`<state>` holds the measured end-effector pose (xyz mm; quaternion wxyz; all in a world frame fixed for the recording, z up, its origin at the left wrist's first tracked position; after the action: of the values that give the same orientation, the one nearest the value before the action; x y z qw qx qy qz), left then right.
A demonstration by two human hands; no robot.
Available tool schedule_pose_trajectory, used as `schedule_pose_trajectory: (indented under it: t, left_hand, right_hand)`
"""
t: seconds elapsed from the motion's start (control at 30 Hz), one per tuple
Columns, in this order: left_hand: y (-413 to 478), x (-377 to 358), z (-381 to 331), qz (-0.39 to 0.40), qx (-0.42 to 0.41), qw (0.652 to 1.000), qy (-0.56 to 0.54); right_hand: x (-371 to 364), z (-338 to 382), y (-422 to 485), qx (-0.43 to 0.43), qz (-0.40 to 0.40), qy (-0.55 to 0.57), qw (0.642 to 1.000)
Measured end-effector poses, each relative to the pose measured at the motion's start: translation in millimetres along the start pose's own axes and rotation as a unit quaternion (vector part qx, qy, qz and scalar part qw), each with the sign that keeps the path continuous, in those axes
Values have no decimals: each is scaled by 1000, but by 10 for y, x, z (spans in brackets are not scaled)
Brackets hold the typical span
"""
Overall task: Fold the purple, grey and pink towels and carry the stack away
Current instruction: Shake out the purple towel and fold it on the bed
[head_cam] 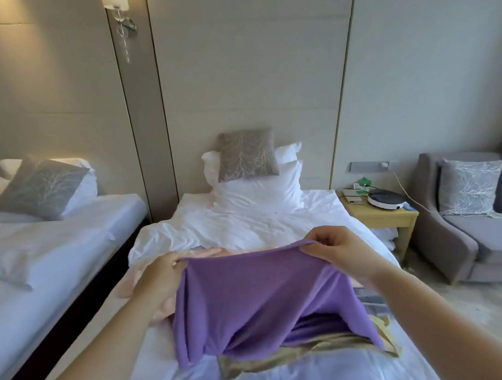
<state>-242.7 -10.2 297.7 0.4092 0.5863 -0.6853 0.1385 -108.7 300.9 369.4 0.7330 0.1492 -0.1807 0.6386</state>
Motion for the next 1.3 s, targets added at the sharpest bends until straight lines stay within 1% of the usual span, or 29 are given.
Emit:
schedule_pose_trajectory:
  t: [0.07,0.1,0.13,0.2,0.27,0.33,0.4,0.47,0.5,0.53,0.63,0.67,0.73,0.77,0.83,0.87,0.9,0.93,1.0,1.03,1.07,1.1,1.13,1.17,1.2,1.23,1.3]
  left_hand:
    - [51,-106,-79,-35,28,993,-105]
    - [93,-127,-172,-46,27,987,-154]
    - [126,-122,-298,-48,14,979,-196]
    - [119,-105,-605,-31,-41,964,-260]
    - [41,-125,-882,5,-102,960,-261]
    - [-58,-197,-1020,20,-149,966,-209]
    - [-131,-264,-1076,42,-186,963,-190]
    - [-164,-274,-1123,83,-202,952,-215]
    - [-165,-266,-1146,104,-208,945,-229]
    - [-163,-255,-1170,123,-213,939,-241]
    - [-159,-203,-1219,179,-222,923,-258]
    - [-158,-179,-1219,188,-222,921,-260]
    - [-143,-101,-1191,179,-217,923,-261]
    - [-128,-54,-1170,163,-212,928,-258]
    - [-100,35,-1126,130,-198,939,-250]
    - [-90,74,-1103,122,-193,943,-241]
    - [-82,111,-1085,118,-192,947,-230]
    - [-76,144,-1073,115,-193,950,-217]
    - [-65,191,-1043,105,-188,962,-165]
    - [-66,198,-1030,108,-178,972,-113]
    - [-82,188,-1029,121,-167,978,-32]
    - [-108,143,-1026,140,-156,976,64]
    - [-131,72,-1017,152,-158,965,144]
    - [-140,-3,-1023,146,-175,956,186]
    - [-144,-49,-1046,121,-190,957,184]
    - [-135,-51,-1072,88,-193,965,156]
    - [-61,24,-1117,18,-212,971,105]
  right_hand:
    - [-66,-41,17,-17,23,23,999]
    - [-94,-52,18,-24,38,33,998]
    - [-132,-56,16,-29,56,32,997]
    - [-239,-58,5,-21,91,-4,996]
    - [-371,-40,-2,-5,127,-19,992]
    - [-478,-52,21,-4,144,9,989]
    - [-528,-108,85,-20,108,53,993]
    - [-528,-132,165,-24,59,90,994]
    - [-525,-121,196,-13,46,94,994]
    - [-527,-101,221,1,46,92,995]
    - [-551,-41,305,22,88,44,995]
    - [-561,-28,333,19,106,13,994]
    - [-585,-33,384,24,138,-45,989]
    - [-600,-44,405,28,159,-47,986]
    - [-636,-86,442,17,202,-9,979]
    - [-665,-117,461,10,210,5,978]
    - [-699,-144,481,10,201,5,979]
    - [-730,-165,503,16,174,-8,985]
    - [-779,-162,542,30,98,-16,995]
    - [-796,-132,549,35,74,5,997]
    - [-808,-89,561,36,68,40,996]
    - [-814,-42,574,37,75,79,993]
    - [-818,9,583,37,87,113,989]
    - [-819,60,586,38,101,141,984]
    - [-821,99,586,36,114,160,980]
    - [-816,120,589,37,118,156,980]
    - [-759,127,605,55,85,73,992]
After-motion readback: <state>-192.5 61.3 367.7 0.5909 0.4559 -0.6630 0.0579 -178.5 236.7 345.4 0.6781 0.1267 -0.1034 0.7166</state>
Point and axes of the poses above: each hand's wrist, its own y-axis towards the middle knuckle, its own x-axis out of the back of the hand, z = x × y, the point moved 1 cm from there along y, towards the middle knuckle, and after that the axes turned 15 degrees about -x, right-handed, at the moved point
